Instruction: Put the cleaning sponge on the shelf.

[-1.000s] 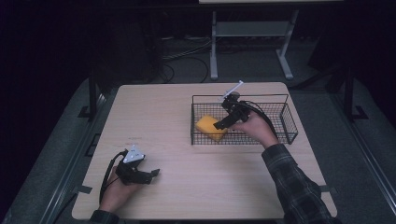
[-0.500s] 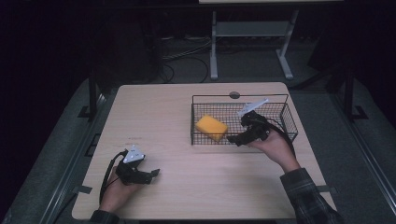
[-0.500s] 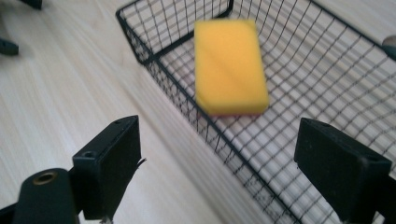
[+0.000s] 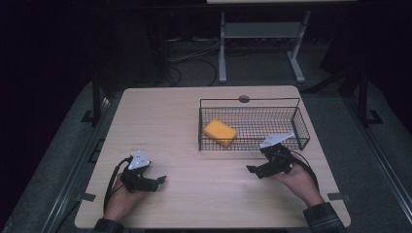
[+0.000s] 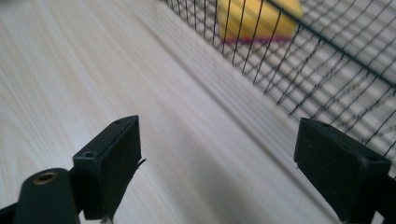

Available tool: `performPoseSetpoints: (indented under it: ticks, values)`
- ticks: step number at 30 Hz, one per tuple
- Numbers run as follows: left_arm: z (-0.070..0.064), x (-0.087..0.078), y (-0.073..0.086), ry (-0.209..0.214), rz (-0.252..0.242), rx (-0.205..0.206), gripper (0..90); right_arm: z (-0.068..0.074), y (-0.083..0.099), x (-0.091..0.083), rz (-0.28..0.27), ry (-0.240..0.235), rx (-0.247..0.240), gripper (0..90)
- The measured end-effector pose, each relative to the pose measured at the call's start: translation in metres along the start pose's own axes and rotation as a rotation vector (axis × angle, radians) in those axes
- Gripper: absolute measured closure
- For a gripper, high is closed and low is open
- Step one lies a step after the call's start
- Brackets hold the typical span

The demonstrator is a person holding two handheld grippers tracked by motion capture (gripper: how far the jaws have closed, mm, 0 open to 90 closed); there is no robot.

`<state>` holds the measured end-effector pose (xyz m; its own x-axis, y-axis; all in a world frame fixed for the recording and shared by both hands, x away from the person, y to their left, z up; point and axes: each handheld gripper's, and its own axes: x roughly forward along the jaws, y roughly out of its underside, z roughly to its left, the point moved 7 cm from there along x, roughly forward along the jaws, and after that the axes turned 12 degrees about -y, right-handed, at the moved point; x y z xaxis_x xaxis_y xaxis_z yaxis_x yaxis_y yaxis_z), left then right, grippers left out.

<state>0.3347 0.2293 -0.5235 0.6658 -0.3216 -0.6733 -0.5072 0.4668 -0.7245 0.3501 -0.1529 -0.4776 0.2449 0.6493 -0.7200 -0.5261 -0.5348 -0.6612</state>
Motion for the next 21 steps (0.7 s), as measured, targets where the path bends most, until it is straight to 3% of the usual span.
performPoseSetpoints:
  ticks: [10, 21]
  values:
    - [0.000, 0.000, 0.000, -0.001, 0.000, -0.001, 12.9, -0.004, 0.039, 0.003, -0.008, 0.019, 0.052, 13.4]
    - [0.000, 0.000, 0.000, -0.003, -0.002, -0.002, 12.9, -0.009, 0.061, 0.008, 0.000, 0.047, 0.085, 9.1]
